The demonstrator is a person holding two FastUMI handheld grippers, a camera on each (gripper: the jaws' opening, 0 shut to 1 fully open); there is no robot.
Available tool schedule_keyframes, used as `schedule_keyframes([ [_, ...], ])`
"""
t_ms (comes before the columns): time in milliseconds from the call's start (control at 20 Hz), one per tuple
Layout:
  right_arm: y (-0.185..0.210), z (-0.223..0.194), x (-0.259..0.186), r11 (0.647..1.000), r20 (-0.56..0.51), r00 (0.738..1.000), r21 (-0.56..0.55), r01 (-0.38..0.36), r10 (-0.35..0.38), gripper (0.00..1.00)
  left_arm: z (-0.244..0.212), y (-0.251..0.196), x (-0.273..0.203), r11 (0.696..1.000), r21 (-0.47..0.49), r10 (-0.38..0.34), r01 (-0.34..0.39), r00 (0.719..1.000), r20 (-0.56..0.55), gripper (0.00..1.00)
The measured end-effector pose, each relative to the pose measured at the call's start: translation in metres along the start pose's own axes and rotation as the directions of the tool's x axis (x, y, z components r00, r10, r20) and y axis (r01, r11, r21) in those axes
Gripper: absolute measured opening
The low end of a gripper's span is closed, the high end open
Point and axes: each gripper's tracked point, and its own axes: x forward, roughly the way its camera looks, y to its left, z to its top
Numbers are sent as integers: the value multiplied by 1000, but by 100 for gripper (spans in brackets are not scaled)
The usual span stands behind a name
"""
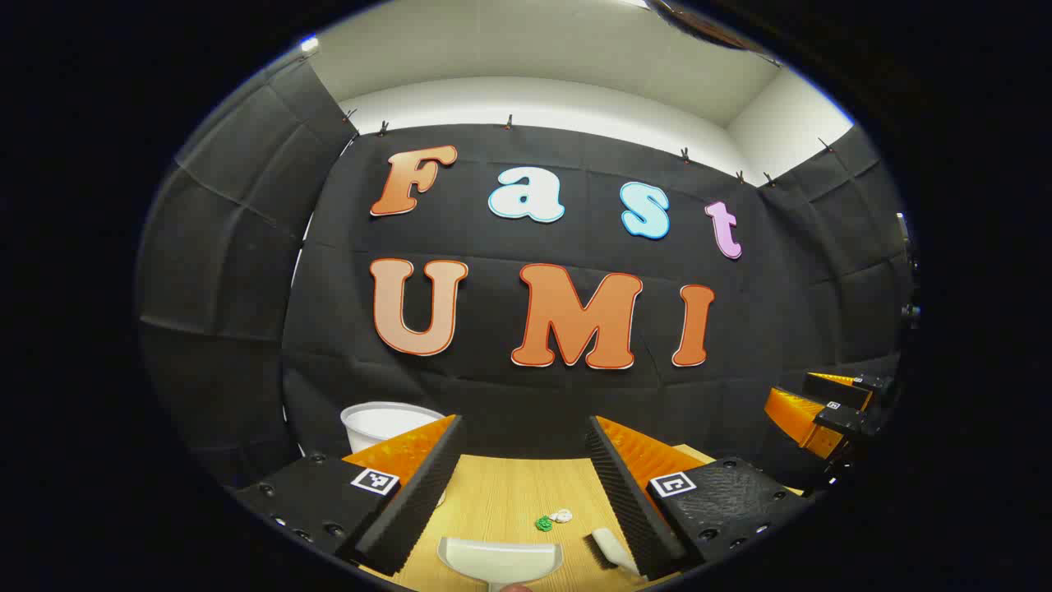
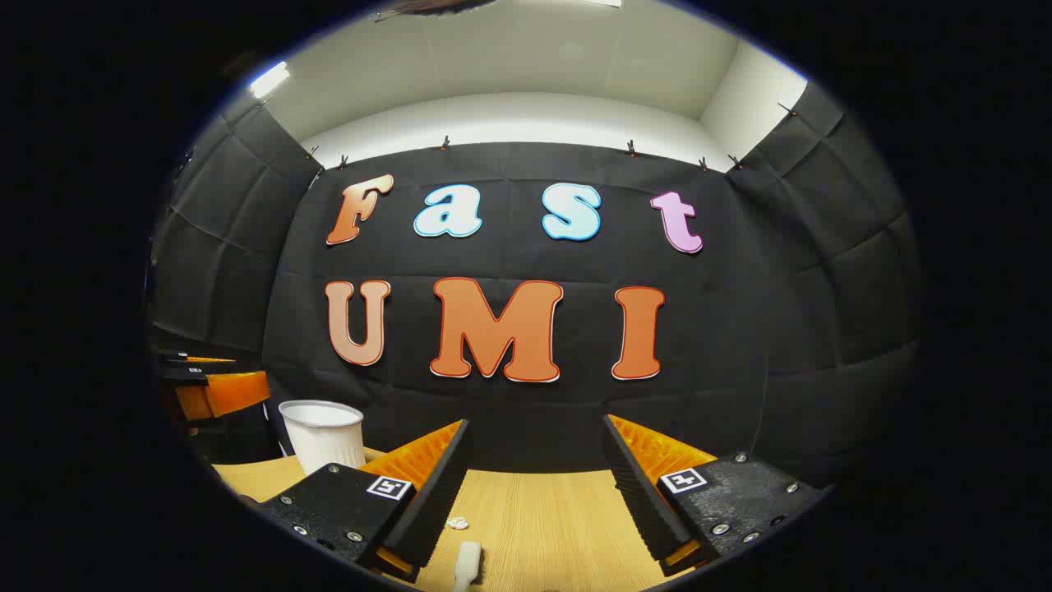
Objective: Pick up the small broom and dustpan from the desktop, sweep the trash into the dustpan with the broom, and then empty the trash into the garbage bin.
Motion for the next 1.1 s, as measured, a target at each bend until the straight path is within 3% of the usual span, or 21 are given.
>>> schedule_keyframes([
  [650, 1, 3, -5, 1000, -12, 1000, -17, 2, -2, 94, -6, 7, -5, 999, 23, 30, -30, 999, -21, 95],
  [1100, 6, 13, -9, 1000, -56, 998, -1, -25, 25, 94, 17, 18, -1, 996, 67, 56, -60, 997, 51, 95],
])
